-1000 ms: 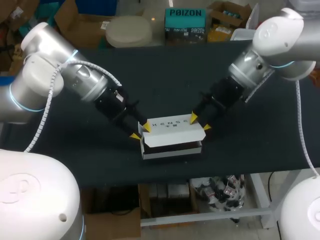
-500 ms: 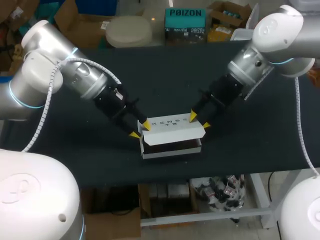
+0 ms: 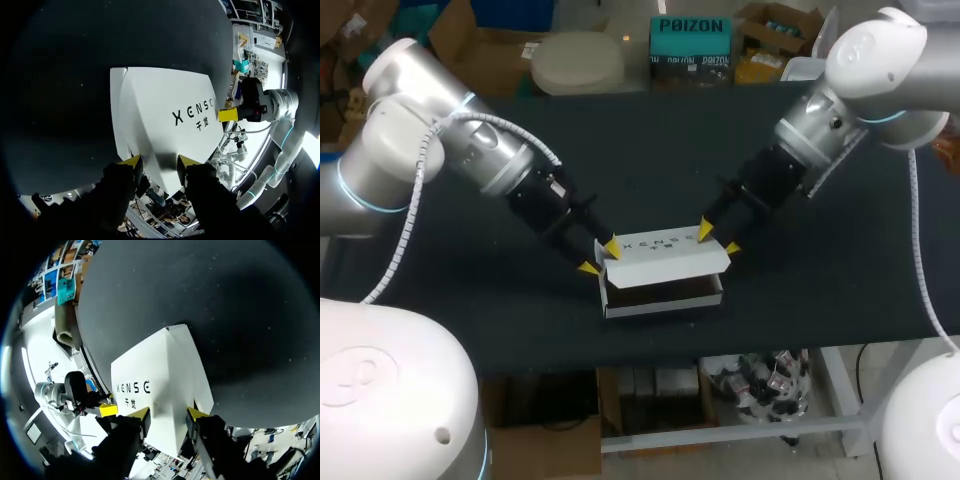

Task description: Assemble the packaging by folding the flat box into shape, placing the metal phone stand inside, and closing the box properly

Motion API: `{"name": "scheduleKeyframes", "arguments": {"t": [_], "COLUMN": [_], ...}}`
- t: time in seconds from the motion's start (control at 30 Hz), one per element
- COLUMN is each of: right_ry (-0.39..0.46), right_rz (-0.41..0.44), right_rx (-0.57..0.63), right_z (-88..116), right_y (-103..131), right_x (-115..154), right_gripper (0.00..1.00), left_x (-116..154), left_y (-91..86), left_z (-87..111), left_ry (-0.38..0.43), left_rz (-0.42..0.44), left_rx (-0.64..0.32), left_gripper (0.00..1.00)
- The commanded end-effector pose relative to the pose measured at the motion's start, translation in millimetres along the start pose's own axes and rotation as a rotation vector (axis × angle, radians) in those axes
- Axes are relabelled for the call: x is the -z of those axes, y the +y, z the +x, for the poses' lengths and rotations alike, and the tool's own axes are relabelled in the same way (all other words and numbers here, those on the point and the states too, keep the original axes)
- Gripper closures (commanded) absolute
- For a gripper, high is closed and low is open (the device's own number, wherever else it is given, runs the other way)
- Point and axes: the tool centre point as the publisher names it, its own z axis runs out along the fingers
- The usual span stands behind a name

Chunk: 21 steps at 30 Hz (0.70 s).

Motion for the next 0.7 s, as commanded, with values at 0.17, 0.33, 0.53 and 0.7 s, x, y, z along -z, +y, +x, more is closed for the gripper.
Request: {"name": "scheduleKeyframes", "arguments": {"t": [0.17,0.33,0.53,0.7], "right_ry": [-0.002,-0.003,-0.002,-0.002], "right_rz": [0.037,0.043,0.054,0.058], "right_rx": [-0.01,-0.014,-0.022,-0.023], "right_z": [3.9,4.8,6.7,7.2], "right_y": [8.7,9.4,8.9,8.6], "right_x": [-0.4,-0.4,2.0,3.3], "right_gripper": [0.52,0.53,0.53,0.54], "left_x": [-0.4,-0.5,0.3,1.0], "left_y": [-7.8,-8.5,-9.1,-9.6], "left_z": [3.0,2.8,3.4,3.2], "left_ry": [-0.001,0.015,0.035,0.031], "left_rz": [-0.028,-0.047,-0.09,-0.096], "left_rx": [0.011,0.01,-0.002,0.003], "left_gripper": [0.56,0.56,0.56,0.58]}}
